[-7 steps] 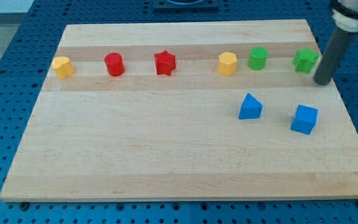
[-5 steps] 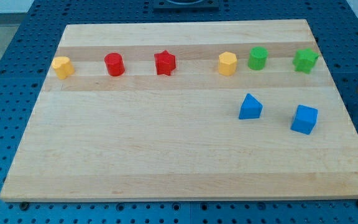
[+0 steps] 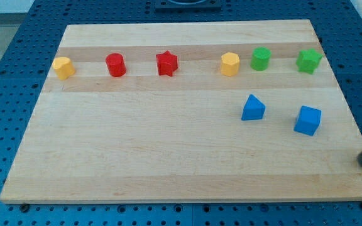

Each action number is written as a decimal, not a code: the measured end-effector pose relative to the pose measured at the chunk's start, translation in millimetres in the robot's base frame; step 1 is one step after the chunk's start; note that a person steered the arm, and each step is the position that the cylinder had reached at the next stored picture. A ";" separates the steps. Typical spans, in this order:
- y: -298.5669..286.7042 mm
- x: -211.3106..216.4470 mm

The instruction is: Keep the blue triangle to the right of the red star

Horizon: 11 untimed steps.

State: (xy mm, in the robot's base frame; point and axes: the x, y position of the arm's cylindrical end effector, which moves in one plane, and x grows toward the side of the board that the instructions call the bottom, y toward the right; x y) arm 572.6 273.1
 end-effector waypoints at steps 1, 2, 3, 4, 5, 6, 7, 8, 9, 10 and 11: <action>-35.7 0.1; -55.1 -0.6; -74.3 -8.8; -89.6 -25.7; -98.2 -52.2; -99.2 -72.2; -99.2 -71.3; -104.2 -49.0; -133.4 -35.9; -160.0 -51.4; -175.4 -51.4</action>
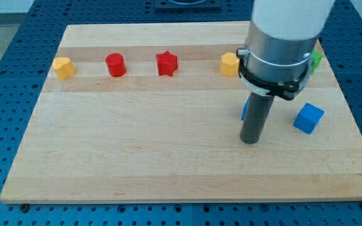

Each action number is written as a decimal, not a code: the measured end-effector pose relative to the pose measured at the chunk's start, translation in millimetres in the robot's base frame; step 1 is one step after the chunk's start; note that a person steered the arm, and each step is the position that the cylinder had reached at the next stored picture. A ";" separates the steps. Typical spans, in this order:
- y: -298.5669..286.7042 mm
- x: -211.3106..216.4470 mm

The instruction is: Keep the blue triangle to the right of the red star

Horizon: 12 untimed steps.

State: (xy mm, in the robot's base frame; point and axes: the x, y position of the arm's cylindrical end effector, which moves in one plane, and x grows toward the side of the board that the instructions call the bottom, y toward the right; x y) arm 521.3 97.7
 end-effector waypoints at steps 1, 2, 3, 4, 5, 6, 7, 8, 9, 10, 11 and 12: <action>-1.9 -3.1; 18.4 -3.1; 45.1 -11.2; 48.4 -29.3; 33.6 -46.1; 22.2 -47.7; 9.7 -58.4; -5.4 -80.1; -23.2 -110.1; -40.0 -134.9; -51.1 -148.5; -59.5 -163.0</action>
State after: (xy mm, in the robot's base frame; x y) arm 358.3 38.2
